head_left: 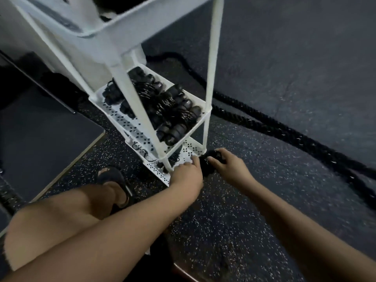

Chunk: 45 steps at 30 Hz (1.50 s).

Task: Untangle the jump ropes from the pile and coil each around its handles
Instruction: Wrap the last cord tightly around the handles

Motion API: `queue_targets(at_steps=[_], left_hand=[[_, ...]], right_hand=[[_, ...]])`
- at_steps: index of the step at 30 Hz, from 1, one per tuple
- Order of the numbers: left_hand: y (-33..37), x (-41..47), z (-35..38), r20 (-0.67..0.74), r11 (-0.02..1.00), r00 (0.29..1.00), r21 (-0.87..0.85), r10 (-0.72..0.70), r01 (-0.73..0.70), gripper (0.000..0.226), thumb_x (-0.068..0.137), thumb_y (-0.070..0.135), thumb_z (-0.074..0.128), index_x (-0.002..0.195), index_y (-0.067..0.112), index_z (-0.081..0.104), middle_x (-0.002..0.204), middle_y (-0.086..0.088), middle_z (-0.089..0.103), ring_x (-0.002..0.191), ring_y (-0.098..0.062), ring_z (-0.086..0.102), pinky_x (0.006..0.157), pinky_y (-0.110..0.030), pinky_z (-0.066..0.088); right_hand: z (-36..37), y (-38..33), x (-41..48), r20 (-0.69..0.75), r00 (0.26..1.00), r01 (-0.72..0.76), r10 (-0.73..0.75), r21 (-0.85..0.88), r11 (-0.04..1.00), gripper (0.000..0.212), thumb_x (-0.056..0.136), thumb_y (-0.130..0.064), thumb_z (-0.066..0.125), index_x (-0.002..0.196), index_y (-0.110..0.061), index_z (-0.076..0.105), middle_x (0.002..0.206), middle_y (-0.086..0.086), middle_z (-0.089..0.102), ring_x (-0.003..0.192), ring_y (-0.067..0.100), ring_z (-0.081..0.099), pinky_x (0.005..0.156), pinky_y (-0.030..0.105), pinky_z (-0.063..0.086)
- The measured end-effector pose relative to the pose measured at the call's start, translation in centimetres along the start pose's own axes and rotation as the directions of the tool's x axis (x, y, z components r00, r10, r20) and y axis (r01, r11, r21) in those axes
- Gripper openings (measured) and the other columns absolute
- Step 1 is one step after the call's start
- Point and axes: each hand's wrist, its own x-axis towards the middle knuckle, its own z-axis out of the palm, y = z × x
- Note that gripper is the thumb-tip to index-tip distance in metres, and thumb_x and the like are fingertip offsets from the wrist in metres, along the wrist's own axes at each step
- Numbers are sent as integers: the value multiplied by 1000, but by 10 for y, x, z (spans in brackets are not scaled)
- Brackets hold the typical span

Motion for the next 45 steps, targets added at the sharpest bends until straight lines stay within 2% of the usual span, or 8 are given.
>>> queue_targets(at_steps=[4,10,15,21,29,34,39,45], left_hand=[[6,38,10,104,989,984,12,-147,147,84,103,32,63,159,1,9,143,-18,63,131,-37,60,104,-44,44],[-3,86,6,249,913,891,-58,-379,405,85,100,39,70,161,16,16,152,-14,55,142,-38,48,105,-44,42],[-5,107,6,191,872,877,-141,-442,470,56,104,26,62,147,11,29,149,-19,53,144,-38,43,103,-45,48],[-2,118,31,105,802,873,-354,-477,481,47,106,21,60,143,10,33,146,-19,54,135,-40,47,98,-48,47],[-5,119,42,-18,903,920,-198,-393,382,48,103,22,68,145,15,48,149,-8,42,127,-32,58,95,-46,52],[-10,117,42,-37,955,955,-25,-296,295,45,109,21,55,153,13,48,154,-6,39,142,-26,42,110,-42,43],[-5,116,43,49,909,921,-152,-386,389,41,112,17,39,152,12,37,151,-13,46,133,-33,54,105,-45,49],[-2,117,36,104,809,879,-353,-464,469,50,111,22,17,158,22,31,156,-16,45,136,-43,51,105,-58,44]], right_hand=[[31,17,37,30,995,-100,99,33,994,49,99,-56,70,130,-21,56,113,-2,67,97,19,65,75,31,46],[69,36,66,48,978,-205,202,362,909,52,83,-54,85,107,-25,49,97,2,73,85,23,77,81,56,64],[91,37,70,58,989,-149,138,350,925,30,84,-20,89,95,-30,63,98,-7,73,91,13,72,85,42,63],[101,48,66,-32,992,-91,126,520,849,25,92,-11,77,110,-27,73,108,-12,77,104,0,73,96,39,63],[106,55,55,-75,997,7,9,212,977,46,97,-7,61,139,-24,70,126,-6,61,115,12,60,101,32,51],[105,49,52,3,998,57,-57,55,997,69,99,-10,57,159,-42,44,117,-8,45,88,13,56,72,35,52],[88,41,63,112,994,47,-3,-396,917,93,98,-3,48,168,-51,11,118,5,53,77,25,57,52,35,36],[78,38,71,229,971,57,65,-489,871,99,95,-2,43,168,-51,-2,76,1,49,59,20,51,47,33,34]])
